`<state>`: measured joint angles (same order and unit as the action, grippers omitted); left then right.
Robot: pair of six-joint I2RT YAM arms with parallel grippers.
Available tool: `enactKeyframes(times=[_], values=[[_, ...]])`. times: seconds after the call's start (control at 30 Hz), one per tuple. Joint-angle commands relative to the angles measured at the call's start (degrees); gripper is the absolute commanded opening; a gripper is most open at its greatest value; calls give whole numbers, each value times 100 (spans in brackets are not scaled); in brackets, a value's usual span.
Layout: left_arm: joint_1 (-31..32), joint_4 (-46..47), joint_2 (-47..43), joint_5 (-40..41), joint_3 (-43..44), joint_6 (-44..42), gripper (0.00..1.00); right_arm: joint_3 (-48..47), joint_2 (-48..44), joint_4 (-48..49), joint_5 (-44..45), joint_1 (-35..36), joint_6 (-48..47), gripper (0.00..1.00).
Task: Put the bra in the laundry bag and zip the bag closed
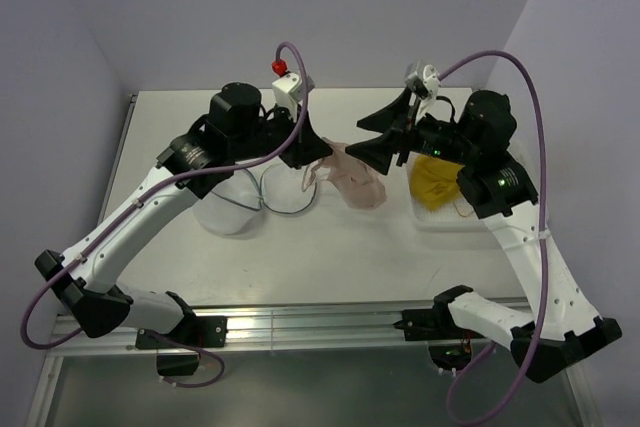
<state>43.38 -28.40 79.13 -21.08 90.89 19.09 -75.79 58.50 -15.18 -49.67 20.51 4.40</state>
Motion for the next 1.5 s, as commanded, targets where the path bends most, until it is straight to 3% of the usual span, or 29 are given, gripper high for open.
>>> enactKeyframes(times=[0.0, 0.4, 0.47, 0.53, 0.67, 0.87, 0.97, 1.0, 1.07, 1.1, 1.13, 1.17, 1.2, 1.23, 1.27, 1.3, 1.37, 1.47], values=[[-39, 80, -284, 25, -80, -143, 0, -313, 319, -459, 563, 84, -230, 73], [-171, 63, -416, 139, -230, -72, 0, -613, 751, -1180, 1389, 752, -757, 72], [-189, 54, -416, 157, -274, -64, 0, -604, 751, -1198, 1416, 787, -774, 67], [-198, 72, -425, 192, -317, -55, 0, -613, 768, -1250, 1486, 805, -766, 69], [-224, 10, -381, 263, -283, -55, 0, -604, 707, -1233, 1592, 831, -757, 82], [-233, 28, -390, 210, -247, -37, 0, -586, 742, -1277, 1662, 858, -792, 81], [-233, 28, -398, 131, -239, -37, 0, -586, 838, -1260, 1785, 875, -766, 70], [-233, 28, -399, 113, -265, -28, 0, -595, 847, -1251, 1829, 875, -757, 57], [-233, 63, -460, 104, -291, -20, 0, -621, 839, -1155, 1899, 867, -696, 41], [-233, 89, -486, 148, -361, -2, 0, -647, 821, -1084, 1934, 867, -660, 25], [-233, 115, -530, 192, -423, 15, 0, -665, 812, -1023, 1978, 875, -599, 18], [-233, 238, -600, 227, -510, 50, 5, -683, 803, -952, 1996, 875, -503, 13], [-233, 334, -775, 262, -781, 59, 25, -770, 821, -873, 2014, 867, -485, 5], [-233, 440, -881, 297, -958, 68, 38, -823, 838, -855, 2014, 867, -458, 2], [-233, 667, -1160, 332, -1142, 112, 59, -893, 899, -838, 2005, 867, -458, 0], [-233, 791, -1311, 376, -1553, 138, 69, -1033, 926, -838, 1988, 858, -458, 0], [-251, 1046, -1741, 517, -1951, 252, 81, -1183, 1057, -829, 1839, 788, -293, 0], [-312, 1310, -2303, 430, -2724, 376, 87, -1578, 1207, -820, 1146, 551, -72, 0]])
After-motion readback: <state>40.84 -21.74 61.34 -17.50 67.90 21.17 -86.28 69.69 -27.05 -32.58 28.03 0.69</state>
